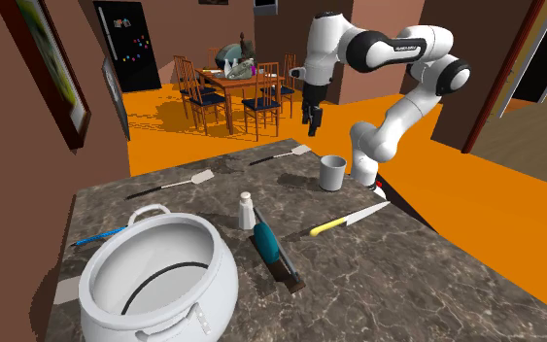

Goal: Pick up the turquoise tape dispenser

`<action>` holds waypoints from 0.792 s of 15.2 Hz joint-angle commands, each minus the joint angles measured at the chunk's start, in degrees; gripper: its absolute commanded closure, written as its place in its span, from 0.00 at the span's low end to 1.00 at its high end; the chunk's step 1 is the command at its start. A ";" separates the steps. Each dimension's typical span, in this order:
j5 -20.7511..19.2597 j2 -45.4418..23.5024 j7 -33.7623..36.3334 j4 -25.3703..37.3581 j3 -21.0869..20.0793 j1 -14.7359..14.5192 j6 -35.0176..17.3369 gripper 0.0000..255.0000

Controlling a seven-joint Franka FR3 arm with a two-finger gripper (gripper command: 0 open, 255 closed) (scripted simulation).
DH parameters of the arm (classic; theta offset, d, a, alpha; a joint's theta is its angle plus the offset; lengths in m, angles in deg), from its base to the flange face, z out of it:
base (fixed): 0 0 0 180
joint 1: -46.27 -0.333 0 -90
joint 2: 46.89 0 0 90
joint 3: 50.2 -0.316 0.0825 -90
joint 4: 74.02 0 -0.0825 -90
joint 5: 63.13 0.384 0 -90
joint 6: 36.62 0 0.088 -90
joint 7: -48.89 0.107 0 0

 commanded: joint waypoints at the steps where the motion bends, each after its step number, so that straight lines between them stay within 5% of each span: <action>1: 1.99 -0.60 4.61 0.00 -3.01 -0.08 -1.18 0.00; 12: 8.16 -11.80 29.29 6.54 -21.02 2.75 -9.86 0.00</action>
